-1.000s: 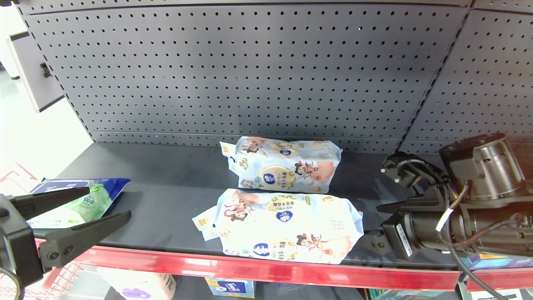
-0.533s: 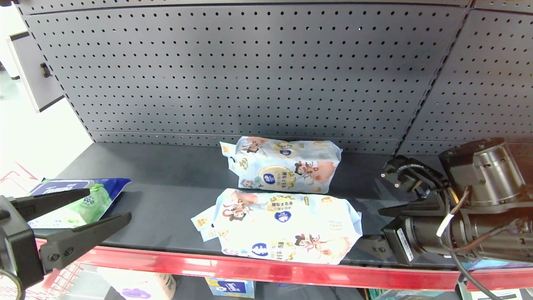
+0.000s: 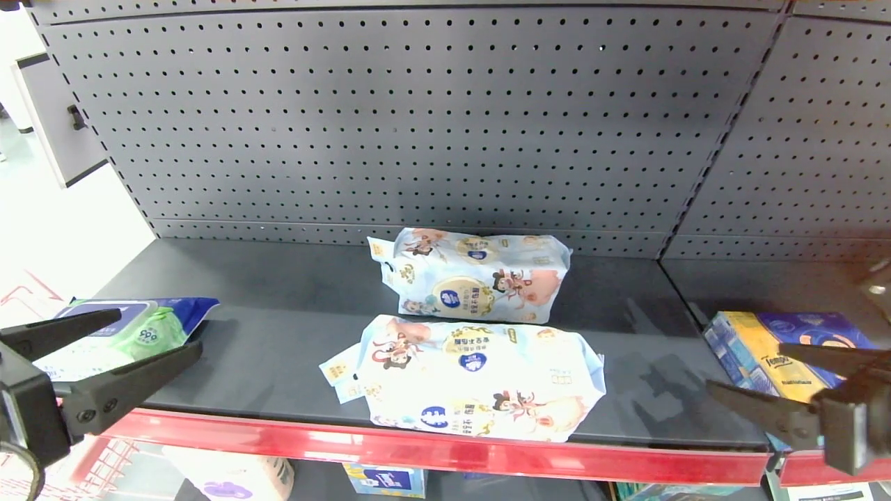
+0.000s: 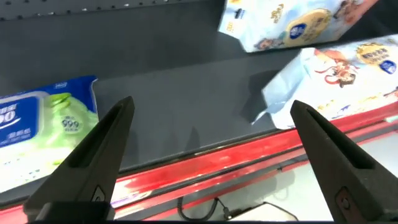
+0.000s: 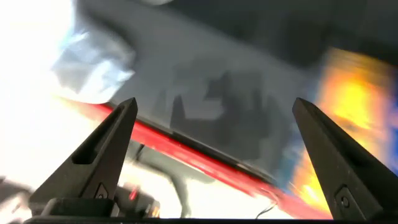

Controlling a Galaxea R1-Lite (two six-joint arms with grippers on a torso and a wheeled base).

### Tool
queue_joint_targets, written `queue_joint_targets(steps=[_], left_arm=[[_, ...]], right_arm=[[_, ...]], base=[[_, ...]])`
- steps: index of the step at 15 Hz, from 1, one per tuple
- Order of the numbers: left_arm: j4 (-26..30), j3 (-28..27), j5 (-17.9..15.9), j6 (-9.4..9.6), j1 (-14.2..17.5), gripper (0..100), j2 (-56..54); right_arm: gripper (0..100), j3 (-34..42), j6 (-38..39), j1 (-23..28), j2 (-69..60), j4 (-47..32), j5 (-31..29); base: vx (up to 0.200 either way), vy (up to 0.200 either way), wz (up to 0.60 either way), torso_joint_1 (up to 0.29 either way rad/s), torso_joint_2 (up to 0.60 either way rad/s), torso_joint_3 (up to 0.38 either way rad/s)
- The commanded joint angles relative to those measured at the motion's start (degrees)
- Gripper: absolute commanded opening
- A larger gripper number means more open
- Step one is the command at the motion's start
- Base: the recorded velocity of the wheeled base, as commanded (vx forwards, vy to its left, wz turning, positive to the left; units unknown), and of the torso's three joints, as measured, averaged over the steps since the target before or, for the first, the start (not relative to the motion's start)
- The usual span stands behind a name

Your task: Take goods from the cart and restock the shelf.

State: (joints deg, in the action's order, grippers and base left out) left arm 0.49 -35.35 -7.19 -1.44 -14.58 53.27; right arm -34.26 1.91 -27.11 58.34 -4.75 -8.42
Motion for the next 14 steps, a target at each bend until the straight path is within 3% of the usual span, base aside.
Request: queue_joint_targets(steps=[1, 3, 4, 5, 7, 12, 14], left_arm=[[0.3, 2.0, 0.9, -0.06, 0.0, 100, -2.7], [0.4, 5.2, 3.1, -0.14, 0.3, 100, -5.6], [0.4, 6.7, 4.6, -0.14, 0.4, 100, -6.7], [0.4, 8.2, 6.6, -0.14, 0.5, 100, -8.5], [0.4, 9.7, 9.3, -0.14, 0.8, 100, -9.9], [0.3, 13.6, 10.0, -0.06, 1.7, 100, -14.4], [0.4, 15.5, 12.6, -0.06, 1.7, 100, -16.3]], right_arm=[[100, -0.4, -0.2, 6.6, -16.4, -7.4, -2.6], [100, -0.9, 0.0, 10.9, -22.6, -12.6, -2.8], [100, -0.6, -0.1, 13.6, -24.0, -12.6, -3.5], [100, -0.4, -0.7, 19.6, -24.2, -12.6, -6.7], [100, 0.8, -1.2, 23.9, -24.4, -12.5, -7.5], [100, 2.0, -8.2, 23.8, -25.5, -13.1, -2.7], [100, 2.6, -11.4, 24.0, -24.2, -12.6, -0.5]], base=[[0.000, 0.000, 0.00, 0.000, 0.00, 0.000], [0.000, 0.000, 0.00, 0.000, 0.00, 0.000], [0.000, 0.000, 0.00, 0.000, 0.00, 0.000], [0.000, 0.000, 0.00, 0.000, 0.00, 0.000], [0.000, 0.000, 0.00, 0.000, 0.00, 0.000], [0.000, 0.000, 0.00, 0.000, 0.00, 0.000], [0.000, 0.000, 0.00, 0.000, 0.00, 0.000]])
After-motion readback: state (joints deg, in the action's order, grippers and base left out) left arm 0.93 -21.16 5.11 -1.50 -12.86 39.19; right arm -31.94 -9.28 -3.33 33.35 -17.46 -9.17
